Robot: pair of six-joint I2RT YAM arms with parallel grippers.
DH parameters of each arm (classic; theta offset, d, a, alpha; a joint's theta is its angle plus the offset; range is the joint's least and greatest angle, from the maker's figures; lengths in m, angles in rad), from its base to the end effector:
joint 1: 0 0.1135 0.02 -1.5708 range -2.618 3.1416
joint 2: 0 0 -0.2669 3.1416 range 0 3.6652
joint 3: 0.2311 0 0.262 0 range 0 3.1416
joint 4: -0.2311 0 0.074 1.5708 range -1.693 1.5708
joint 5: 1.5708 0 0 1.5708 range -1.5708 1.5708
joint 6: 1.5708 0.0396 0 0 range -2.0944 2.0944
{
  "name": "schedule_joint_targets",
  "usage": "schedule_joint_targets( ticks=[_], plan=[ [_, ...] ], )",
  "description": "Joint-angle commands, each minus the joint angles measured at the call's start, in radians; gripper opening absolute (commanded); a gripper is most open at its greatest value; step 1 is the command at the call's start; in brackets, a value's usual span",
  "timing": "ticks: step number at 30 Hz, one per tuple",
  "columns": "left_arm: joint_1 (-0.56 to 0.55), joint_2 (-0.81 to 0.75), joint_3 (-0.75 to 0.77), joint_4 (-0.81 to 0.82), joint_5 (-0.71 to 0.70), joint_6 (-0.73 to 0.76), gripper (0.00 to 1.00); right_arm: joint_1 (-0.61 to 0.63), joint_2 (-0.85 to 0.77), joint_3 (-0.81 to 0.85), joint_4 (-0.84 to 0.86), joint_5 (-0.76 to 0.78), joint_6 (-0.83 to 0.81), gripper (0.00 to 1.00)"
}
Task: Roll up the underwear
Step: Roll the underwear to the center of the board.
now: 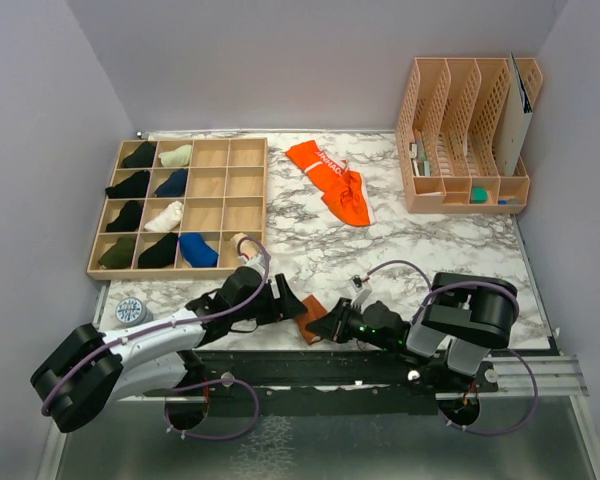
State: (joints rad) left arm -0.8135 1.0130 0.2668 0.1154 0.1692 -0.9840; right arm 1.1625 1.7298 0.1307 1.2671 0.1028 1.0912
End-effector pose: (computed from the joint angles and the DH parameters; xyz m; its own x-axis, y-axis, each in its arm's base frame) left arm 0.1312 -0.1485 0.1442 -0.8986 -0.2443 -0.3644 0.1110 0.6771 -0.7275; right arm 0.0920 0.2023 0.0834 -0.8355 0.2914 -0.4659 -0.2887 0.4887 0.8233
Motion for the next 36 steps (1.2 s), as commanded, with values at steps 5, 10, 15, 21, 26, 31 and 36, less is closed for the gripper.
schedule_joint_targets(
  ticks=[5, 10, 15, 21, 26, 31, 36],
  plan=[
    [-0.017, 0.119, -0.010, 0.086, -0.009, -0.052, 0.68, -0.007, 0.048, -0.032, -0.060, -0.029, 0.009, 0.22],
    [-0.034, 0.171, 0.009, 0.082, -0.059, -0.049, 0.63, -0.007, 0.026, -0.013, -0.104, -0.044, -0.026, 0.28],
    [-0.057, 0.279, 0.058, 0.039, -0.085, -0.012, 0.43, -0.007, -0.065, 0.009, -0.228, -0.034, -0.074, 0.37],
    [-0.068, 0.324, 0.065, -0.012, -0.129, -0.031, 0.34, -0.007, -0.244, 0.082, -0.560, 0.010, -0.165, 0.56],
    [-0.069, 0.296, 0.069, -0.048, -0.148, -0.030, 0.33, -0.006, -0.407, 0.130, -0.825, 0.051, -0.252, 0.64],
    [-0.069, 0.261, 0.071, -0.066, -0.154, -0.035, 0.33, 0.017, -0.502, 0.220, -1.046, 0.109, -0.383, 0.68],
    [-0.069, 0.250, 0.081, -0.068, -0.146, -0.041, 0.33, 0.087, -0.459, 0.375, -1.193, 0.206, -0.513, 0.68]
  ],
)
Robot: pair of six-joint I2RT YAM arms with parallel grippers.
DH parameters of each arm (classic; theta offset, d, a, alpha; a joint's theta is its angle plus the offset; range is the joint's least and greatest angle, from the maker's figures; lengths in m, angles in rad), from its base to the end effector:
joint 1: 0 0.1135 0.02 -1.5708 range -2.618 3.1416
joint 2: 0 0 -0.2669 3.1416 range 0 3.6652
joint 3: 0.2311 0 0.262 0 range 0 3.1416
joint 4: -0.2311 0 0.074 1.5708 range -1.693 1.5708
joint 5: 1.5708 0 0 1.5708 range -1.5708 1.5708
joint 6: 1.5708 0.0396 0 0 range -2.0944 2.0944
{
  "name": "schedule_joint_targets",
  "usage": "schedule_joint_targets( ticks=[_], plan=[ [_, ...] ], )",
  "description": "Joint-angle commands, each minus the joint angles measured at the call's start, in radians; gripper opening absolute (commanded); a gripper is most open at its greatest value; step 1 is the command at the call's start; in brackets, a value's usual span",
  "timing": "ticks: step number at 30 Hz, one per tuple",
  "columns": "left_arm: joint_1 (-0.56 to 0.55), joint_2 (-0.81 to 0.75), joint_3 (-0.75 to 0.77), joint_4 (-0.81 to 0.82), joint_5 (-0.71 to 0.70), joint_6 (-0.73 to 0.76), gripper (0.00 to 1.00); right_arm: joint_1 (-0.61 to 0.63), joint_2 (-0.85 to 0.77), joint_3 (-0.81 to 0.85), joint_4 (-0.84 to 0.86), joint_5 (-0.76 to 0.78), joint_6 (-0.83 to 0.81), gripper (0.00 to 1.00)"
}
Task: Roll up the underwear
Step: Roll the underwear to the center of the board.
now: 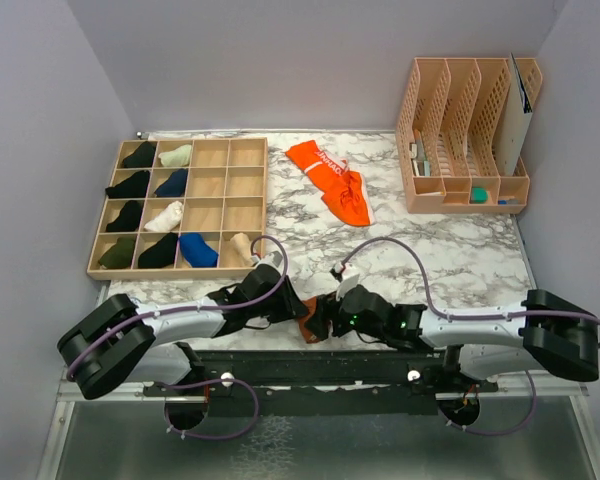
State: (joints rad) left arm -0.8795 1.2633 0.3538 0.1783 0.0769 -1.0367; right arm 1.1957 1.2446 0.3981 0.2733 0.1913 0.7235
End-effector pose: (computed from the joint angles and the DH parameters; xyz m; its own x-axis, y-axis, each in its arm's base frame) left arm 0.1428 -0.1773 0.1277 -0.9093 -0.2473 -0.3348 0.0432 0.7440 -0.6668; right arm 0.0961 0.2236 0.1539 -0.7149 -0.0417 -0.6980 -0.5093 0.7150 0.4789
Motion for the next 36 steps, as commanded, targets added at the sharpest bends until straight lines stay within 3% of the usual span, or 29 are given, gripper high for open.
schedule_joint_targets(
  ticks=[1, 6, 13, 18, 23, 26, 31, 36],
  plan=[
    [-0.003, -0.001, -0.005, -0.131, -0.054, 0.009, 0.33, 0.077, 0.049, 0.138, -0.225, 0.158, -0.157, 0.67],
    [-0.003, 0.006, 0.005, -0.133, -0.041, 0.002, 0.33, 0.163, 0.200, 0.285, -0.356, 0.316, -0.164, 0.61],
    [-0.003, -0.009, -0.004, -0.131, -0.034, -0.009, 0.33, 0.219, 0.334, 0.357, -0.410, 0.432, -0.131, 0.53],
    [-0.003, -0.037, -0.011, -0.133, -0.033, -0.024, 0.34, 0.225, 0.402, 0.352, -0.411, 0.445, -0.108, 0.39],
    [-0.002, -0.100, -0.013, -0.160, -0.048, -0.043, 0.45, 0.225, 0.440, 0.310, -0.432, 0.445, 0.000, 0.29],
    [-0.002, -0.144, -0.018, -0.171, -0.057, -0.053, 0.59, 0.223, 0.394, 0.213, -0.274, 0.370, 0.023, 0.26],
    [-0.001, -0.232, -0.062, -0.132, -0.069, -0.074, 0.75, 0.166, 0.239, -0.054, 0.211, 0.156, 0.063, 0.27],
    [-0.001, -0.253, -0.140, 0.031, 0.006, -0.054, 0.78, 0.064, 0.183, -0.247, 0.544, -0.014, 0.200, 0.28]
  ],
)
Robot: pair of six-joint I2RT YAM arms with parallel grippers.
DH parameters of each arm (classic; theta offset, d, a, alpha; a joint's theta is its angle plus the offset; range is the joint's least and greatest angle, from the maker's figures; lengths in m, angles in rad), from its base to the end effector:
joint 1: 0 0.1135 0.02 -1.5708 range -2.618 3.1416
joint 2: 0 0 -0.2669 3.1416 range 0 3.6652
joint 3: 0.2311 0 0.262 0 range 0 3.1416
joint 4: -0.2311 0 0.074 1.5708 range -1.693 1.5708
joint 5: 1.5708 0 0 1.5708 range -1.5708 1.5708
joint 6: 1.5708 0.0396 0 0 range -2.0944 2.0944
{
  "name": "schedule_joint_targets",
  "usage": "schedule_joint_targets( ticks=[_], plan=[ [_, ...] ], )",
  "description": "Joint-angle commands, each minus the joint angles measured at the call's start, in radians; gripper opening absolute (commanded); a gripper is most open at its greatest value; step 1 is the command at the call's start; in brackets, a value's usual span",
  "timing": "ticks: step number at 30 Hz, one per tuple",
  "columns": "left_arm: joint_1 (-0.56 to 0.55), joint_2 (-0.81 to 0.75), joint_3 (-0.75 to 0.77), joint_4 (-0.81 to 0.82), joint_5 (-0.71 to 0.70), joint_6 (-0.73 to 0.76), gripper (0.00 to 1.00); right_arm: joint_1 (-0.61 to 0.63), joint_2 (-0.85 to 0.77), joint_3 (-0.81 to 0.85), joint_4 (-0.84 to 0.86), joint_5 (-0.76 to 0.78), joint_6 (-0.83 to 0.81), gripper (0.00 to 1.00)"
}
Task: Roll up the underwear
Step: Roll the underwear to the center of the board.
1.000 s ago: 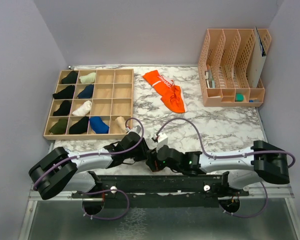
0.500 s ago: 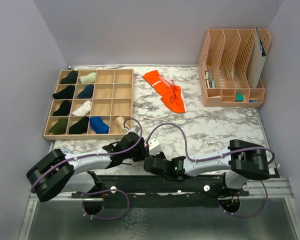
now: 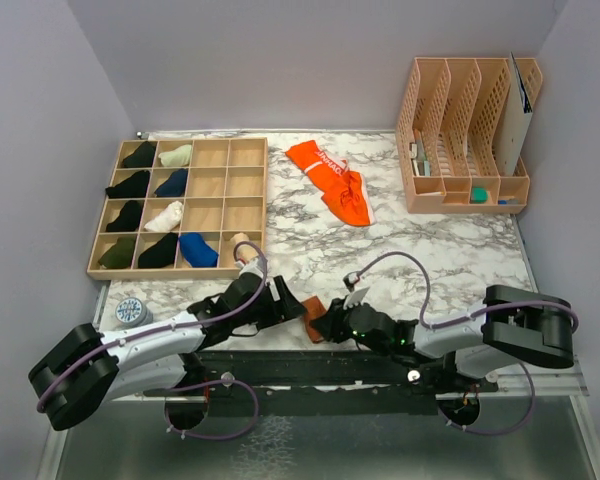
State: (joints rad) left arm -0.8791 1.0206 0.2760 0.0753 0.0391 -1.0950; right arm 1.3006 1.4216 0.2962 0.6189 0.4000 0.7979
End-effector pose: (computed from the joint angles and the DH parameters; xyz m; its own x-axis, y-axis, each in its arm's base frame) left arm 0.1249 -0.1533 0.1418 -0.8828 -0.3267 -0.3377 0.0097 0.7059 -0.7083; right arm 0.0792 0.2281 0.1195 -0.6608 0.0845 -0.7458 -0.4636 0.7355 0.4941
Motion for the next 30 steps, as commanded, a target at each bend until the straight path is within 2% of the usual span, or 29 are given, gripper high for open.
schedule_joint_targets(
  ticks=[1, 7, 13, 23, 28, 30],
  plan=[
    [-0.003, -0.002, -0.081, 0.178, 0.067, 0.003, 0.78, -0.054, 0.004, -0.175, 0.248, -0.239, 0.149, 0.29],
    [-0.004, 0.049, -0.096, 0.275, 0.138, 0.030, 0.78, -0.107, 0.014, -0.324, 0.463, -0.239, 0.302, 0.31],
    [-0.011, 0.117, -0.092, 0.351, 0.170, 0.024, 0.78, -0.134, 0.046, -0.348, 0.493, -0.243, 0.383, 0.33],
    [-0.057, 0.325, -0.037, 0.432, 0.179, -0.014, 0.71, -0.188, 0.331, -0.382, 0.811, -0.331, 0.448, 0.32],
    [-0.063, 0.386, -0.025, 0.440, 0.140, -0.053, 0.51, -0.192, 0.546, -0.431, 1.116, -0.313, 0.485, 0.32],
    [-0.064, 0.388, -0.032, 0.440, 0.120, -0.058, 0.45, -0.196, 0.589, -0.420, 1.124, -0.340, 0.475, 0.32]
  ],
)
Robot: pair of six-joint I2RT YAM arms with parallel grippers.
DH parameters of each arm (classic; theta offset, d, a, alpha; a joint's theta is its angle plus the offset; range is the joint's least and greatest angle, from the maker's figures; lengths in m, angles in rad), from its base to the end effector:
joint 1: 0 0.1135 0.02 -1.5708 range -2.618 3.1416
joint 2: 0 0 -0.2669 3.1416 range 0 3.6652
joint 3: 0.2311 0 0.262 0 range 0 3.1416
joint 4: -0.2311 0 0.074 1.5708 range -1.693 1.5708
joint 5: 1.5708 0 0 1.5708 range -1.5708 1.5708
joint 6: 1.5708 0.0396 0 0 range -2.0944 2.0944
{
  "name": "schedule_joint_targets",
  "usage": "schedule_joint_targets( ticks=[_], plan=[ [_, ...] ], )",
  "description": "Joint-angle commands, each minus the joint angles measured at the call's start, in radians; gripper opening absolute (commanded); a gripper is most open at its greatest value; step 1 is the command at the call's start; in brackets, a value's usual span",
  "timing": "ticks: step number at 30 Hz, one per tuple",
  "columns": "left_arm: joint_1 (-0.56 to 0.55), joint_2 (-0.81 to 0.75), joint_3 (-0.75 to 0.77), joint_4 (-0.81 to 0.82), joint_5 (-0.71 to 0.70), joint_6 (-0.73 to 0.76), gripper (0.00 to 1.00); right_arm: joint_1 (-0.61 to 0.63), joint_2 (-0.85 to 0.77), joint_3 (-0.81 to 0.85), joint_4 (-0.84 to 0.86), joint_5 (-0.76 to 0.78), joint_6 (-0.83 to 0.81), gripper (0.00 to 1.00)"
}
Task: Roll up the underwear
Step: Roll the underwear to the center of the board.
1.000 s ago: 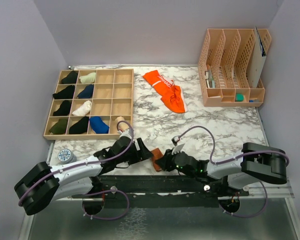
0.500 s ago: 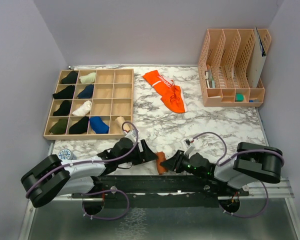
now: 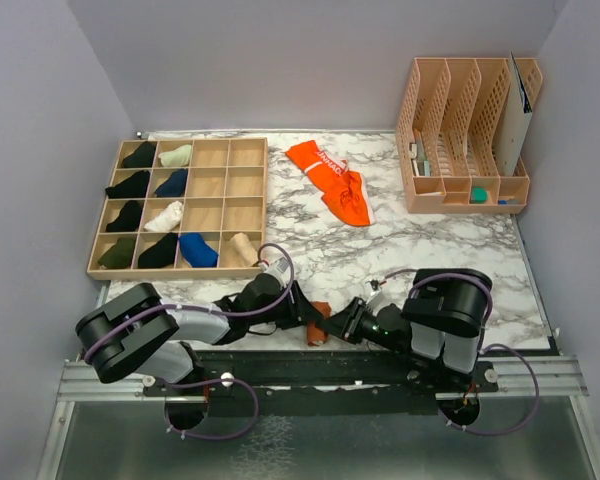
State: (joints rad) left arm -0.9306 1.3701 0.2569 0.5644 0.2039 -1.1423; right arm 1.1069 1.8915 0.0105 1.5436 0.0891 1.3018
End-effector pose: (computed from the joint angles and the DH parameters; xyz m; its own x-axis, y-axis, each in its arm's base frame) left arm 0.1307 -0.1889 0.1139 -0.9377 -0.2322 -0.2584 0.0858 0.5660 -0.8199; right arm 0.0884 0.1688 0.0681 -0.8619 0.4234 -0.2792 -0.0840 0.4238 0.9019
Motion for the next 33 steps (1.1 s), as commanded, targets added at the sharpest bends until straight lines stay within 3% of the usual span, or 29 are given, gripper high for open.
schedule_joint_targets(
  ticks=[1, 3, 8, 11, 16, 20, 22, 25, 33],
  plan=[
    [-0.012, 0.038, -0.013, -0.049, -0.051, -0.009, 0.40, -0.002, 0.113, -0.124, 0.191, -0.054, -0.061, 0.32],
    [-0.012, 0.041, -0.008, -0.049, -0.056, 0.000, 0.32, -0.002, 0.086, -0.113, 0.178, -0.075, -0.095, 0.34],
    [-0.011, 0.022, -0.013, -0.061, -0.087, -0.006, 0.26, -0.002, -0.052, -0.093, 0.027, -0.072, -0.152, 0.51],
    [-0.011, -0.013, -0.023, -0.095, -0.121, -0.010, 0.23, -0.002, -0.207, -0.049, -0.212, -0.082, -0.222, 0.56],
    [-0.008, -0.103, 0.011, -0.272, -0.195, 0.027, 0.19, -0.002, -0.579, 0.093, -0.898, 0.006, -0.344, 0.59],
    [-0.005, -0.158, 0.080, -0.508, -0.295, 0.053, 0.15, -0.002, -0.763, 0.069, -0.995, 0.083, -0.378, 0.61],
    [-0.004, -0.185, 0.095, -0.559, -0.327, 0.032, 0.15, 0.000, -0.784, 0.143, -1.136, 0.071, -0.454, 0.59],
    [-0.004, -0.223, 0.097, -0.628, -0.371, -0.019, 0.17, 0.033, -0.729, 0.282, -1.273, 0.088, -0.554, 0.48],
    [-0.004, -0.265, 0.116, -0.715, -0.411, -0.075, 0.17, 0.191, -0.486, 0.563, -1.415, 0.274, -0.626, 0.48]
  ],
)
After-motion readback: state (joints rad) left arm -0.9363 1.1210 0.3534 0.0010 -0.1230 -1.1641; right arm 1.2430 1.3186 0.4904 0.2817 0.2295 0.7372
